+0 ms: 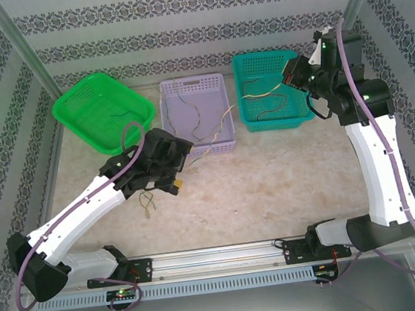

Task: Untangle the cables

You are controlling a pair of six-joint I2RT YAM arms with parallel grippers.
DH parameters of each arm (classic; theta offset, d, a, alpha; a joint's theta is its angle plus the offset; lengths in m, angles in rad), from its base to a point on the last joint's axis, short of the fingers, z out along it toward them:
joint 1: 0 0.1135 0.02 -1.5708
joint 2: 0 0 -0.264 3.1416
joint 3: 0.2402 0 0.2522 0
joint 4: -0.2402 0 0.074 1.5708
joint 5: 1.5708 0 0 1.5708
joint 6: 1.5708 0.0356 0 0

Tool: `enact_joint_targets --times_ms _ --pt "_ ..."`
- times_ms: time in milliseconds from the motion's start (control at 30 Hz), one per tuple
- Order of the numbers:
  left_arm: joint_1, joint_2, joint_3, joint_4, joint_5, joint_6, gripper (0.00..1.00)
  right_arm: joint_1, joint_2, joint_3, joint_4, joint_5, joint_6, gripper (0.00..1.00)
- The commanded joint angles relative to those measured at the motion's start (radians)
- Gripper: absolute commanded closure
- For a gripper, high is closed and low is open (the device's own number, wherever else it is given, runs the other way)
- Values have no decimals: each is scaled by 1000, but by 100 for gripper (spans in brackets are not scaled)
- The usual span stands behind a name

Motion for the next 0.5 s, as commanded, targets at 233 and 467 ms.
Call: enact_joint_targets --times_ms 233,467 --pt "56 105 -67 318 -131 -112 55 -7 -64 -164 82 -71 100 100" --pt "300 254 115 335 83 441 100 6 -110 -319 106 -146 131 100"
